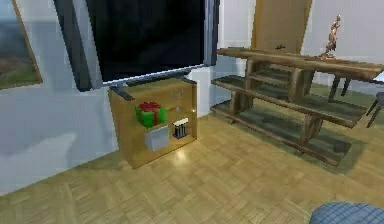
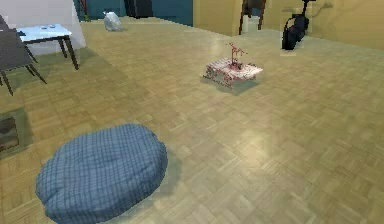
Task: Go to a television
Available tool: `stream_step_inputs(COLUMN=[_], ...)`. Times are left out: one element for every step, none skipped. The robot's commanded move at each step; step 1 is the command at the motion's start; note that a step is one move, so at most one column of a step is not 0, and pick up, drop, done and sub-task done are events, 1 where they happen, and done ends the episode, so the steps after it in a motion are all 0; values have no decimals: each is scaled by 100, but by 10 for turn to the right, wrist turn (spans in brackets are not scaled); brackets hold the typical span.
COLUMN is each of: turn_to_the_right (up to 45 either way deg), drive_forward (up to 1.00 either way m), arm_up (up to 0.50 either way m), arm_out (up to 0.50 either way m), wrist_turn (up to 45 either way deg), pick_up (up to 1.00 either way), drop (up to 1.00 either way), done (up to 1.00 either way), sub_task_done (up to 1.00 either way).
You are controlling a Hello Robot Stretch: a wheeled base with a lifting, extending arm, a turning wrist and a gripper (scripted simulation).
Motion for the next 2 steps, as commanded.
stream_step_inputs(turn_to_the_right=[0,30], drive_forward=[60,0], arm_up=[0,0], arm_out=[0,0], wrist_turn=[0,0], pick_up=[0,0], drop=[0,0], done=[0,0], sub_task_done=[0,0])
